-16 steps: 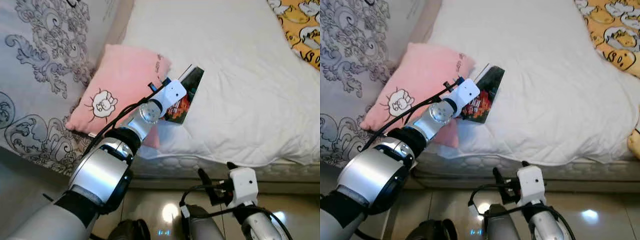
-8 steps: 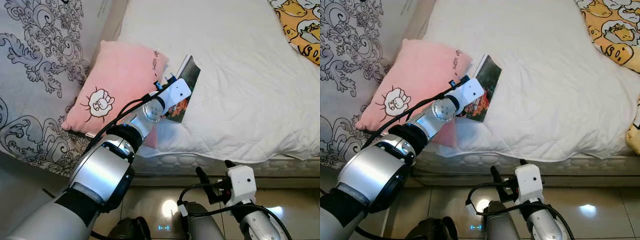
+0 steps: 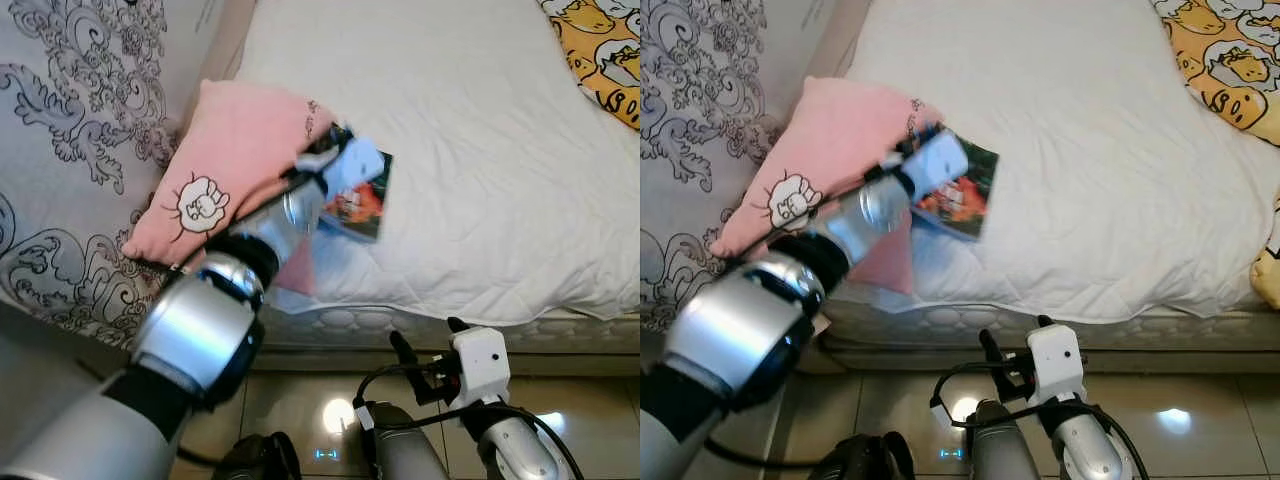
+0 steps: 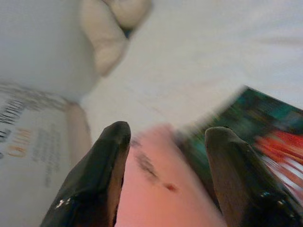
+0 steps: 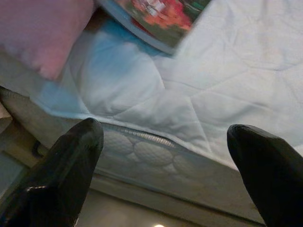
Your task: Clean up the room
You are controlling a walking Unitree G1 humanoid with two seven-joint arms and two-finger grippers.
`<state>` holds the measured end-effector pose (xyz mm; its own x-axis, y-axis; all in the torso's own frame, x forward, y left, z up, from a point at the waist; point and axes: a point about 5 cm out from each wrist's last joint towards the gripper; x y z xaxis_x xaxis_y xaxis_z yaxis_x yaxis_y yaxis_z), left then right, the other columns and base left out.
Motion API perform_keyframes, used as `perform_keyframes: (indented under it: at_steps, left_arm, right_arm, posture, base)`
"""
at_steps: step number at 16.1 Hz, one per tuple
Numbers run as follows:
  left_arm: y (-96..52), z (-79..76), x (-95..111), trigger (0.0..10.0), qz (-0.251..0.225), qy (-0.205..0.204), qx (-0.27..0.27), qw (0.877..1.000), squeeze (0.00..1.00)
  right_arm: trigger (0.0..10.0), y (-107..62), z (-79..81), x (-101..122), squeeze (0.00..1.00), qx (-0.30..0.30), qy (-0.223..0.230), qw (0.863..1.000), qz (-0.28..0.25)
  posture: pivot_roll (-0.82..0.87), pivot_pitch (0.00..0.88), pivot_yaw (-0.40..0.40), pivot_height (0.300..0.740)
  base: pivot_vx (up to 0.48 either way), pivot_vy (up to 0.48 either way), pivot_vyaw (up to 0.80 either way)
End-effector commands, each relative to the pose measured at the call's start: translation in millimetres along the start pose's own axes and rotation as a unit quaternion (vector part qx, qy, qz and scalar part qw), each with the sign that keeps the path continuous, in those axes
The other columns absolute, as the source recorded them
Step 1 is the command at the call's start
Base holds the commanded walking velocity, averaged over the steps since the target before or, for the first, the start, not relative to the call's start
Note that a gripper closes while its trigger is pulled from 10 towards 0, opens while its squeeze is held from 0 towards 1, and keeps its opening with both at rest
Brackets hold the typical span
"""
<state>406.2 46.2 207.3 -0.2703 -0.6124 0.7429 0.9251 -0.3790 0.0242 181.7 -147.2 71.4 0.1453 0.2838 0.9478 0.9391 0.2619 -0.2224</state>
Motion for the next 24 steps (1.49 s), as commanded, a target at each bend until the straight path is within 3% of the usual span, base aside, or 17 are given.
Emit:
perform_keyframes:
  at_steps: [1,4,5,6,8,9,10,13,14,15,16,17,18,19,22,23,24]
  left_arm:
    - [1.8,8.7,7.2,10.0,-0.015,-0.038,0.017,0.999,1.00]
    - [-4.0,-4.1,-10.7,10.0,0.014,-0.249,-0.008,0.968,1.00]
    - [-8.7,-14.6,-21.0,10.0,0.024,-0.330,-0.013,0.944,1.00]
    - [-14.4,-25.7,-29.3,10.0,0.024,-0.366,-0.014,0.930,1.00]
    - [-27.3,-36.6,-44.9,10.0,0.012,-0.394,0.011,0.919,1.00]
    - [-38.9,-35.9,-57.2,10.0,0.002,-0.400,0.052,0.915,0.00]
    - [-56.7,-31.1,-69.9,10.0,-0.012,-0.415,0.097,0.905,0.00]
    - [-80.2,-7.3,-78.0,10.0,-0.037,-0.397,0.167,0.902,0.00]
    - [-84.7,-0.9,-79.3,10.0,-0.044,-0.377,0.182,0.907,1.00]
    - [-86.4,0.7,-79.9,10.0,-0.048,-0.369,0.187,0.909,1.00]
    - [-96.4,-13.9,-86.7,10.0,-0.025,-0.399,0.152,0.904,1.00]
    - [-104.0,-22.2,-87.6,10.0,-0.019,-0.375,0.141,0.916,0.84]
    - [-104.7,-25.3,-89.1,10.0,-0.009,-0.371,0.137,0.918,0.00]
    - [-102.7,-30.4,-90.5,10.0,0.006,-0.389,0.133,0.912,0.00]
    - [-94.6,-36.7,-85.9,10.0,0.008,-0.411,0.124,0.903,0.00]
    - [-97.9,-38.2,-96.8,10.0,0.040,-0.442,0.147,0.884,0.00]
    - [-99.8,-39.2,-102.1,10.0,0.052,-0.450,0.155,0.878,0.00]
  right_arm:
    - [10.0,0.7,4.5,-7.5,0.00,0.011,0.001,1.000,0.020]
    - [10.0,10.1,3.1,-6.5,0.00,0.008,0.004,1.000,0.013]
    - [10.0,15.6,1.9,-4.9,0.00,0.009,0.002,1.000,0.007]
    - [10.0,19.2,1.4,-3.9,0.00,0.011,0.001,1.000,0.003]
    - [10.0,28.3,-0.8,-1.5,0.00,0.014,-0.001,1.000,-0.006]
    - [10.0,34.1,-2.8,1.4,0.00,0.014,0.000,1.000,-0.014]
    - [10.0,41.4,-9.6,6.2,0.00,-0.003,0.006,1.000,-0.029]
    - [10.0,59.8,-32.3,13.1,0.00,-0.055,-0.003,0.998,-0.041]
    - [10.0,64.0,-41.4,12.1,0.00,-0.079,-0.004,0.996,-0.037]
    - [10.0,65.1,-43.7,11.9,0.00,-0.085,-0.002,0.996,-0.036]
    - [10.0,70.7,-48.4,10.2,1.00,-0.099,0.024,0.994,-0.035]
    - [10.0,75.9,-51.2,7.2,1.00,-0.109,0.034,0.993,-0.024]
    - [10.0,77.7,-51.2,7.9,1.00,-0.105,0.031,0.994,-0.027]
    - [10.0,81.8,-51.9,10.2,0.00,-0.106,0.025,0.993,-0.034]
    - [10.0,88.2,-53.0,13.0,0.00,-0.110,0.029,0.993,-0.043]
    - [10.0,87.4,-52.3,10.6,0.00,-0.110,0.030,0.993,-0.043]
    - [10.0,86.2,-50.2,9.8,0.00,-0.099,0.031,0.994,-0.046]
  posture:
    - [-0.41,0.192,0.064,0.714]
    - [-0.38,0.164,0.070,0.714]
    - [-0.36,0.150,0.070,0.714]
    - [-0.35,0.140,0.067,0.714]
    - [-0.31,0.111,0.057,0.714]
    - [-0.29,0.096,0.056,0.714]
    - [-0.27,0.066,0.053,0.714]
    - [-0.22,0.017,0.049,0.714]
    - [-0.21,0.007,0.049,0.714]
    - [-0.21,0.007,0.049,0.714]
    - [-0.21,0.000,0.057,0.714]
    - [-0.21,0.000,0.066,0.714]
    - [-0.21,0.000,0.067,0.714]
    - [-0.21,0.000,0.072,0.714]
    - [-0.23,0.000,0.073,0.714]
    - [-0.24,0.000,0.067,0.714]
    - [-0.24,0.000,0.067,0.714]
  base:
    - [0.000,0.000,0.00]
    - [0.000,0.000,0.00]
    - [0.000,0.000,0.00]
    - [0.000,0.000,0.00]
    - [0.000,0.000,0.00]
    - [0.000,0.000,0.00]
    - [0.000,0.000,0.00]
    - [0.000,0.000,0.00]
    - [0.000,0.000,0.00]
    - [0.000,0.000,0.00]
    - [0.000,0.000,0.00]
    - [0.000,0.000,0.00]
    - [0.000,0.000,0.00]
    - [0.000,-0.480,0.00]
    - [0.000,-0.480,0.00]
    - [0.000,-0.472,0.00]
    - [0.000,-0.472,0.00]
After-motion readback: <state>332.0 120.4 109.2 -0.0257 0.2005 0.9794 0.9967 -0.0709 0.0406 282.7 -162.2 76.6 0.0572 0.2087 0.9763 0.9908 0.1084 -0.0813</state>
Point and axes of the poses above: a point about 5 cm out from each wrist's last joint towards the gripper, its own y axis pointing out of the wrist towards the gripper, its own x axis along the axis of the wrist's last joint, z = x × y, and after that the axes turned 11 degrees about -y, right-handed
